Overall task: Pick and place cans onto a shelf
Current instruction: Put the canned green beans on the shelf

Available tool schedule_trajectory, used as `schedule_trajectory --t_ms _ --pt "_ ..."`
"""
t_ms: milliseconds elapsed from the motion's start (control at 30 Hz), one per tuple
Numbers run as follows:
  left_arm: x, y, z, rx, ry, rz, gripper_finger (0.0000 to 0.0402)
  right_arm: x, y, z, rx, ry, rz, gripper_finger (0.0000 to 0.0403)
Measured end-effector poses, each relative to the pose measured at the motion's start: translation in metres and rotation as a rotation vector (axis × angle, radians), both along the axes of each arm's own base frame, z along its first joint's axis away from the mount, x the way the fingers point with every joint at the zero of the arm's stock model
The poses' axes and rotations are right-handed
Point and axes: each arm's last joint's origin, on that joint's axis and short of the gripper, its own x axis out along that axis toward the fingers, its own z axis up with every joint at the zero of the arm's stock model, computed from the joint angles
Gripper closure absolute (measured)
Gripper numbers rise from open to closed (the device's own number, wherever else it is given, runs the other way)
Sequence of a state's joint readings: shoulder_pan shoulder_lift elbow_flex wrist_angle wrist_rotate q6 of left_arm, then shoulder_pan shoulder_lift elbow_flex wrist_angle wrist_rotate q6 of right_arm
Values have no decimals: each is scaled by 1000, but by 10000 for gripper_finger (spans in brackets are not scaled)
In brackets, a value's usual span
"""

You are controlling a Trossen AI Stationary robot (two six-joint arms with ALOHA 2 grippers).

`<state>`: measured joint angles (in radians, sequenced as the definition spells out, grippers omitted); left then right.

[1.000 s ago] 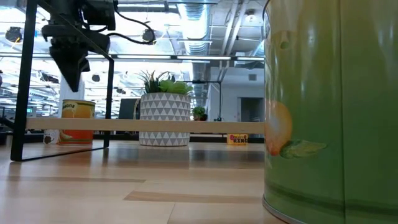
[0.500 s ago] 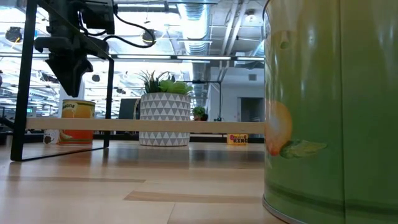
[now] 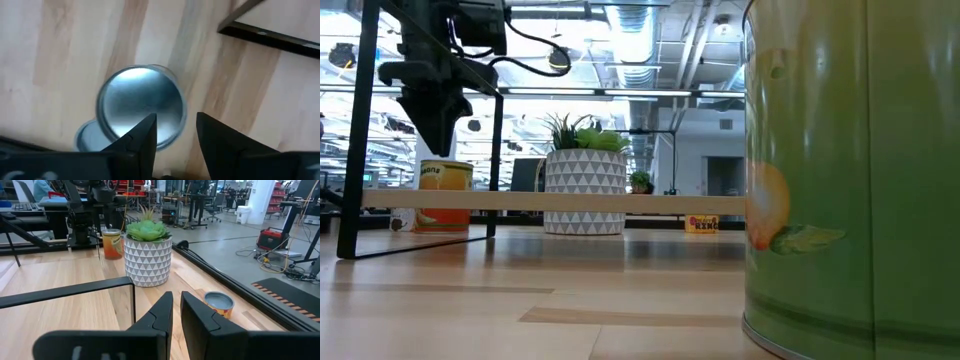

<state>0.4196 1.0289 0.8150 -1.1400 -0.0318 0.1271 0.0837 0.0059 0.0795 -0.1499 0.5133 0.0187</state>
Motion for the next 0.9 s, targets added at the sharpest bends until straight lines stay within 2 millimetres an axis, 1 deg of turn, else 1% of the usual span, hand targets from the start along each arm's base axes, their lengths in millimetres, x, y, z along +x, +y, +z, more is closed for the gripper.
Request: schedule_trajectory --t_ms 367,633,700,767,833,900 --pt "13 1 -13 -30 85 -37 274 0 0 0 0 0 0 341" --pt "18 3 -17 -44 112 -9 279 0 0 0 0 0 0 341" --pt "18 3 -17 -44 112 -2 298 0 0 0 0 0 0 341" --pt "18 3 -18 -48 109 1 334 0 0 0 0 -1 0 341" --pt "18 3 -18 -55 106 -2 378 0 0 0 0 0 0 341" --pt "18 3 -18 -54 104 -1 391 0 0 0 0 0 0 341"
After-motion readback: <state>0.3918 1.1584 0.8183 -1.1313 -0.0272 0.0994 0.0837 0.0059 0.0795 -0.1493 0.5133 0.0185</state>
